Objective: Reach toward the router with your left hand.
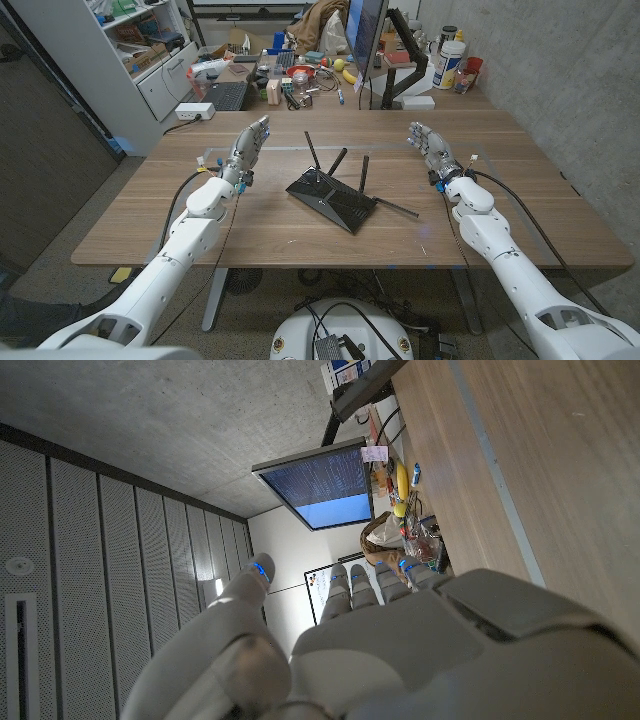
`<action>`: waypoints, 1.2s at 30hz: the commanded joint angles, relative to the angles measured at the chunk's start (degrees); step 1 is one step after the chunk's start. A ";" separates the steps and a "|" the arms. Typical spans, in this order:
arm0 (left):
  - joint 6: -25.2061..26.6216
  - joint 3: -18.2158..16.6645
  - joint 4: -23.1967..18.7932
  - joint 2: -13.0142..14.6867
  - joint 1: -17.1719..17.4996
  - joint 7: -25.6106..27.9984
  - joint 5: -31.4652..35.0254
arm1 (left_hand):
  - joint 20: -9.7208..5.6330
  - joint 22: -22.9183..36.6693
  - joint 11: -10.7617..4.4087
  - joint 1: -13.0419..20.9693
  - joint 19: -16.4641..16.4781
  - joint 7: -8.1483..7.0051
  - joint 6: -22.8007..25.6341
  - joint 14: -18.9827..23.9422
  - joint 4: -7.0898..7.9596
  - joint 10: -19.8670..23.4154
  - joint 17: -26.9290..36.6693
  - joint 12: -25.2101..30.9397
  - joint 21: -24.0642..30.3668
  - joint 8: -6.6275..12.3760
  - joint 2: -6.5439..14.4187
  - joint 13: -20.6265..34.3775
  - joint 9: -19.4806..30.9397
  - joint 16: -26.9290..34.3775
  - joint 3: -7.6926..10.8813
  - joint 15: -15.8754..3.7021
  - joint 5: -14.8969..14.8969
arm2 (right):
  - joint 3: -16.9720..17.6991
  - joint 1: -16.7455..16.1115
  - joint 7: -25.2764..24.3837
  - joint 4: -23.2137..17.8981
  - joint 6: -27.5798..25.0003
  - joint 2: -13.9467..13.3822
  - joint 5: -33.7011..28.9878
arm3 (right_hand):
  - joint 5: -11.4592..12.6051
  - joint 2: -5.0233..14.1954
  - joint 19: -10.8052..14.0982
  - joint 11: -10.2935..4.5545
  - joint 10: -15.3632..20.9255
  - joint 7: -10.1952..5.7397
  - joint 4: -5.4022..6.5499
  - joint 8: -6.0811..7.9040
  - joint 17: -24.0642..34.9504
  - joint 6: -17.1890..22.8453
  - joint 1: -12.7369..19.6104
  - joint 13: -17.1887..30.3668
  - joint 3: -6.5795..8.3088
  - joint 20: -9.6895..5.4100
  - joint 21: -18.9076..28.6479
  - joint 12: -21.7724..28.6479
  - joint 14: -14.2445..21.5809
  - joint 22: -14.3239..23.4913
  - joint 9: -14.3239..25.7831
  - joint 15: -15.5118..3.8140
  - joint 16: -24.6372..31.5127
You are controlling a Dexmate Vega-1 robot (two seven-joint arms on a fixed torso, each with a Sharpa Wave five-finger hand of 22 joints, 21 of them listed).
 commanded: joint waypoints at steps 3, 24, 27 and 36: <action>-2.37 -0.85 -2.35 -0.36 1.48 1.10 2.94 | -0.79 0.24 -0.24 0.70 -0.04 -0.41 0.60 0.49 -0.13 0.48 0.28 0.52 -0.35 0.41 0.28 0.13 0.20 0.51 -0.12 -0.07 0.35 | 2.11 0.38 2.07 1.12 0.22 1.87 -1.01 | 0.30 -0.23 0.43 0.14 0.52 -0.38 0.09 0.30 0.06 0.37 0.29 0.19 0.51 -1.21 -0.26 0.12 0.60 0.30 0.08 0.21 -0.07; -4.36 -1.20 -5.69 -0.14 3.18 3.08 6.28 | 0.06 0.26 -0.42 1.08 1.01 -0.78 1.94 1.56 -0.45 1.77 0.25 0.89 -0.49 0.80 0.43 0.13 0.21 0.66 -0.21 -0.35 0.39 | 3.27 0.98 3.53 2.44 1.08 2.86 -1.92 | 0.29 -0.26 0.63 0.07 0.64 -0.56 0.12 0.32 0.08 0.46 0.20 0.19 0.49 -1.12 -0.72 0.06 0.69 0.31 0.08 0.25 -0.18; -4.54 -1.23 -6.31 0.09 3.47 3.69 7.25 | 0.11 0.26 -0.39 1.11 1.07 -0.84 2.02 1.62 -0.48 1.84 0.25 0.90 -0.51 0.81 0.44 0.13 0.21 0.66 -0.22 -0.35 0.39 | 3.33 1.25 3.70 2.78 1.24 3.00 -2.06 | 0.30 -0.26 0.64 0.13 0.64 -0.58 0.12 0.31 0.08 0.45 0.19 0.20 0.49 -1.10 -0.78 0.05 0.69 0.31 0.08 0.25 -0.19; -4.75 -1.34 -7.89 0.69 4.21 4.94 9.36 | 0.22 0.26 -0.41 1.26 1.18 -0.94 2.39 1.94 -0.61 2.11 0.24 0.93 -0.67 0.88 0.45 0.13 0.22 0.67 -0.27 -0.46 0.40 | 3.45 2.01 4.20 3.76 1.57 3.38 -2.41 | 0.30 -0.24 0.73 0.10 0.59 -0.61 0.11 0.31 0.08 0.47 0.18 0.20 0.51 -1.09 -1.01 -0.02 0.71 0.32 0.09 0.33 -0.26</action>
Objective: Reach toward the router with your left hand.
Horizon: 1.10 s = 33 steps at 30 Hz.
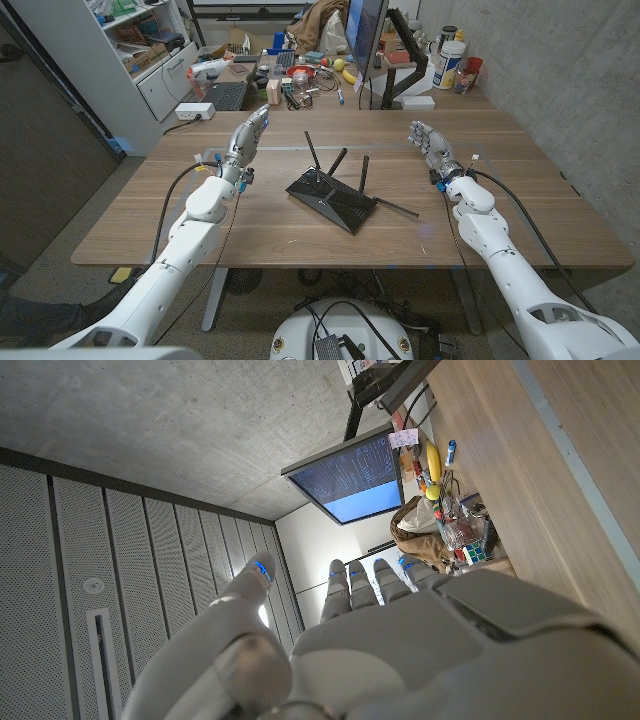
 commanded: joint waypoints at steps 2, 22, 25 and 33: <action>-0.66 -0.29 -2.54 0.92 1.17 1.16 2.48 | 0.52 0.27 -0.25 0.77 0.02 0.07 0.81 0.09 -0.40 0.13 0.25 0.30 -0.10 0.44 -0.07 0.14 0.23 0.43 -0.03 -0.20 0.41 | 0.36 0.98 0.75 1.28 0.71 0.65 -0.60 | 0.30 -0.25 0.34 0.11 0.62 -0.35 0.10 0.31 0.10 0.15 0.18 0.21 0.49 -1.09 -0.20 -0.02 0.41 0.33 0.10 0.09 -0.27; 0.76 -0.43 -6.75 5.07 1.76 1.85 8.52 | 1.17 0.29 -0.23 1.01 0.06 0.19 1.23 0.28 -0.64 0.28 0.25 0.23 -0.45 0.45 -0.10 0.14 0.24 0.34 -0.14 -0.15 0.41 | 0.35 1.11 0.15 0.51 0.10 1.13 -1.60 | 0.28 -0.24 0.50 0.12 0.67 -0.33 0.10 0.29 0.11 0.16 0.13 0.22 0.41 -1.02 -0.68 -0.09 0.45 0.34 0.10 -0.05 -0.34; 0.43 -0.37 -6.95 5.17 1.79 1.99 9.10 | 1.21 0.29 -0.29 1.04 0.11 0.15 1.28 0.41 -0.68 0.32 0.25 0.22 -0.49 0.45 -0.11 0.15 0.24 0.36 -0.16 -0.15 0.40 | 0.37 0.99 -0.03 0.35 0.17 1.27 -1.60 | 0.28 -0.26 0.51 0.05 0.66 -0.37 0.07 0.29 0.10 0.15 0.16 0.22 0.42 -1.03 -0.74 -0.10 0.49 0.34 0.10 -0.03 -0.35; 0.72 -0.42 -9.15 6.05 2.72 3.78 12.51 | 1.34 0.30 -0.02 1.11 0.10 0.13 1.38 0.48 -0.76 0.37 0.26 0.20 -0.63 0.43 -0.14 0.15 0.25 0.33 -0.22 -0.24 0.39 | 0.37 0.42 -0.40 -0.48 -0.16 1.12 -1.69 | 0.27 -0.29 0.59 0.10 0.70 -0.39 0.08 0.28 0.10 0.14 0.11 0.22 0.39 -1.03 -0.96 -0.13 0.50 0.35 0.10 -0.05 -0.40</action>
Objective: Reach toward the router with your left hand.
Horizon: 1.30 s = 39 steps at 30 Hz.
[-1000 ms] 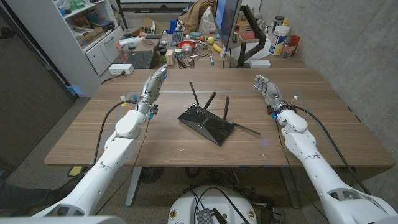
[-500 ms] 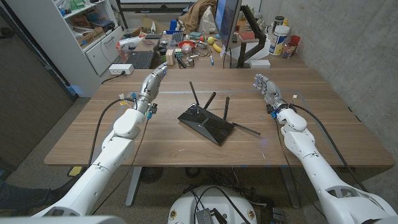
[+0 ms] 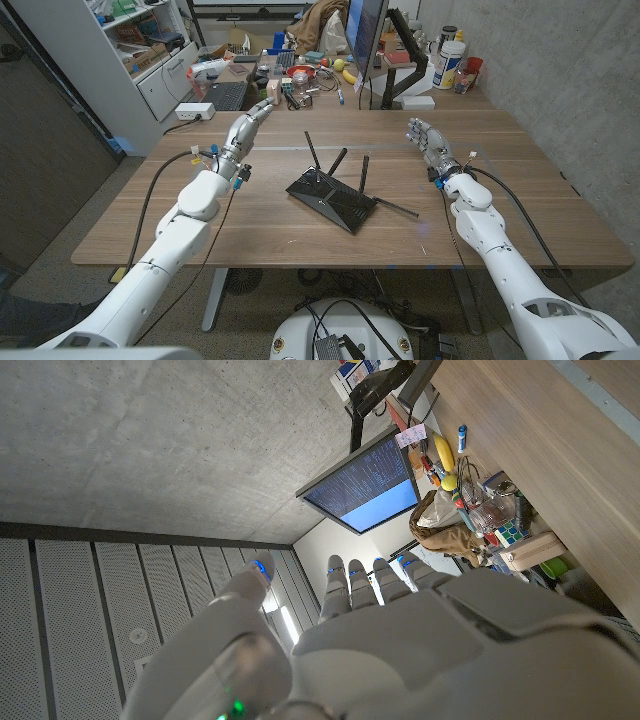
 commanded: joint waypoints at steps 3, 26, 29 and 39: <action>0.23 -0.11 -3.28 1.49 1.43 2.38 4.82 | 0.56 0.30 -0.16 0.60 -0.27 -0.10 0.37 0.44 -0.38 0.38 0.26 0.19 -0.23 0.41 -0.07 0.15 0.25 0.32 0.16 -0.29 0.04 | 0.00 -0.57 -0.58 -0.86 -0.34 -0.03 -0.25 | 0.27 -0.28 0.62 0.02 0.60 -0.43 0.07 0.27 0.11 0.13 0.11 0.23 0.40 -1.02 -0.39 -0.14 0.50 0.08 0.11 -0.03 -0.18; 1.14 -0.05 -7.74 2.31 3.59 5.41 11.29 | 0.82 0.32 -0.36 0.80 -0.21 -0.30 0.68 0.63 -0.58 0.65 0.27 0.19 -0.57 0.38 -0.07 0.15 0.26 0.27 0.06 -0.31 0.05 | 0.03 0.28 0.58 0.42 0.74 -0.22 0.06 | 0.26 -0.29 0.81 -0.06 0.66 -0.45 0.02 0.26 0.08 0.12 0.10 0.23 0.37 -0.99 -0.99 -0.21 0.61 0.10 0.11 0.01 -0.27; 1.56 -0.10 -8.22 2.50 3.72 5.96 12.39 | 0.84 0.32 -0.39 0.84 -0.22 -0.33 0.84 0.70 -0.62 0.74 0.27 0.20 -0.63 0.42 -0.06 0.15 0.26 0.28 0.05 -0.38 0.05 | -0.24 0.39 0.20 0.44 0.86 -0.45 -0.73 | 0.25 -0.30 0.84 -0.01 0.74 -0.47 0.04 0.26 0.10 0.11 0.06 0.23 0.35 -1.00 -1.06 -0.19 0.60 0.10 0.11 0.05 -0.28; 2.21 0.40 -9.27 2.67 3.71 7.18 15.37 | 1.00 0.32 -0.41 0.94 -0.20 -0.28 1.09 0.80 -0.71 0.86 0.27 0.19 -0.79 0.45 -0.03 0.16 0.27 0.26 0.01 -0.49 0.05 | -0.33 0.88 0.75 1.33 0.64 -0.38 -0.77 | 0.25 -0.25 0.91 0.00 0.75 -0.43 0.03 0.27 0.09 0.15 0.07 0.24 0.37 -0.98 -1.34 -0.22 0.63 0.11 0.12 -0.05 -0.32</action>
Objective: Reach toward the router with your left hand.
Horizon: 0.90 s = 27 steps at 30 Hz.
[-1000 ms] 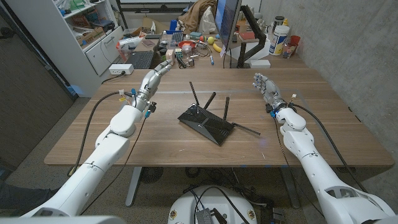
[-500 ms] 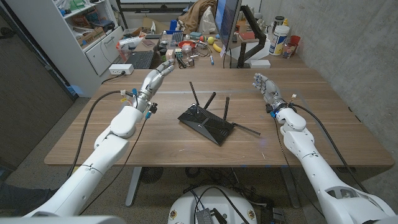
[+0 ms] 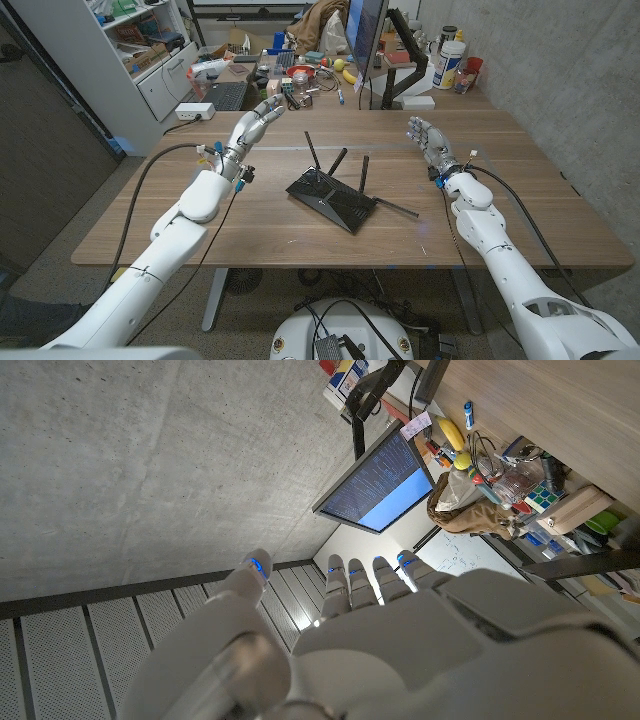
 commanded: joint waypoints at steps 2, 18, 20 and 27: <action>1.15 0.58 -1.72 0.45 0.20 1.69 4.26 | 0.44 0.33 -0.28 0.75 -0.06 -0.08 0.72 0.18 -0.25 0.39 0.28 0.19 -0.18 0.45 0.21 0.16 0.27 0.25 -0.01 -0.63 0.06 | -0.10 0.64 0.50 1.10 0.20 0.01 -0.34 | 0.25 -0.25 0.29 -0.17 0.56 -0.36 0.01 0.27 0.09 0.26 0.09 0.24 0.36 -0.97 -0.35 -0.23 0.63 0.12 0.12 -0.04 -0.07; 1.22 2.14 -1.85 1.59 -0.59 -0.94 4.56 | 0.46 0.33 -0.28 0.97 -0.02 -0.16 0.97 0.18 -0.44 0.54 0.27 0.15 -0.45 0.42 0.24 0.16 0.28 0.17 -0.06 -0.82 0.10 | -0.04 1.94 1.36 3.04 1.30 0.52 -0.63 | 0.24 -0.22 0.42 -0.25 0.53 -0.37 0.02 0.27 0.11 0.28 0.05 0.24 0.29 -0.94 -0.73 -0.29 0.66 0.13 0.12 -0.01 -0.09; 1.21 2.35 -1.81 1.82 -0.78 -1.39 4.61 | 0.47 0.34 -0.56 0.99 0.00 -0.22 1.03 0.21 -0.46 0.54 0.28 0.13 -0.49 0.42 0.24 0.16 0.28 0.17 -0.08 -0.77 0.11 | -0.02 1.99 1.43 3.07 1.30 0.55 -0.63 | 0.24 -0.19 0.45 -0.29 0.54 -0.41 0.03 0.27 0.11 0.28 0.05 0.24 0.30 -0.94 -0.77 -0.30 0.65 0.14 0.12 -0.03 -0.10; 1.04 3.01 -1.74 2.63 -1.43 -2.60 5.16 | 0.55 0.34 -0.39 1.05 0.02 -0.20 1.09 0.24 -0.52 0.58 0.28 0.12 -0.58 0.40 0.26 0.16 0.28 0.16 -0.10 -0.79 0.12 | 0.01 1.85 1.40 2.46 0.78 0.25 -0.93 | 0.24 -0.20 0.51 -0.30 0.60 -0.40 0.02 0.26 0.10 0.26 0.05 0.24 0.29 -0.94 -0.91 -0.29 0.73 0.14 0.12 -0.02 -0.09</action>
